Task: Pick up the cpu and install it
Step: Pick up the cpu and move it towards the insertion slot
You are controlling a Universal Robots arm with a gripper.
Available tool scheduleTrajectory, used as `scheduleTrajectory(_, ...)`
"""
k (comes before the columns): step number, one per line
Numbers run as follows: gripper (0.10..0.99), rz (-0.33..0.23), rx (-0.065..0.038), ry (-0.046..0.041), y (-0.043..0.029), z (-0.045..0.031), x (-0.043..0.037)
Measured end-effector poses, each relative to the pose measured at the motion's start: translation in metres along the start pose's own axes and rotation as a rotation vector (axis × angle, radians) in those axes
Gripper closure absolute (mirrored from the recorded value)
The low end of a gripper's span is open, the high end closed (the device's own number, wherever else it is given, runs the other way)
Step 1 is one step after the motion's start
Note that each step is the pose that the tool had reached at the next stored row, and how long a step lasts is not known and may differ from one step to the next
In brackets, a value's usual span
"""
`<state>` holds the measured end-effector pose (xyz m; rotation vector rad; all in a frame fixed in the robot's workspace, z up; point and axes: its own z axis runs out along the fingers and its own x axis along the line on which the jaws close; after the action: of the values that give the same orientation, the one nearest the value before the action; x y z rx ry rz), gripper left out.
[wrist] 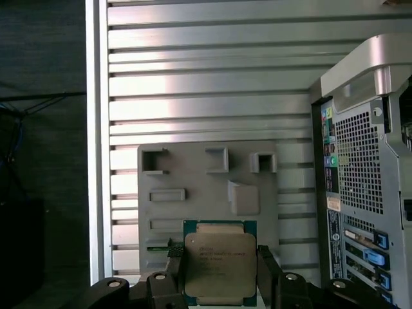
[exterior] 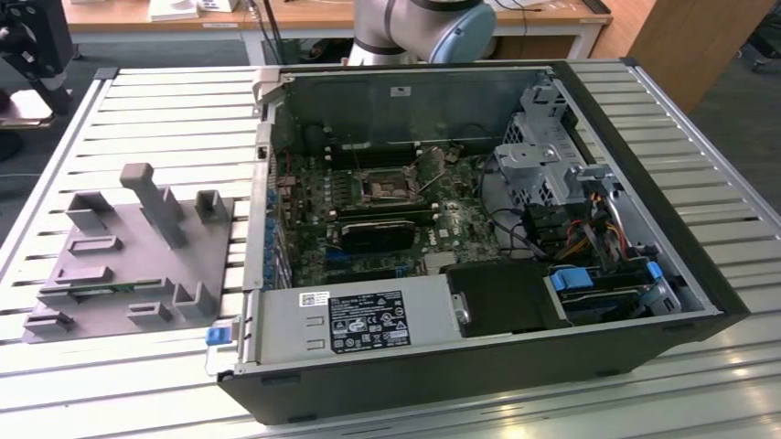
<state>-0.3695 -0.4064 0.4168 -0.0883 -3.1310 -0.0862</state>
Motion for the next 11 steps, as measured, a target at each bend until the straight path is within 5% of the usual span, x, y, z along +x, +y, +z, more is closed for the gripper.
scheduleTrajectory(11,0.549,0.000,0.000,0.0001,0.0009,-0.0001,-0.0159)
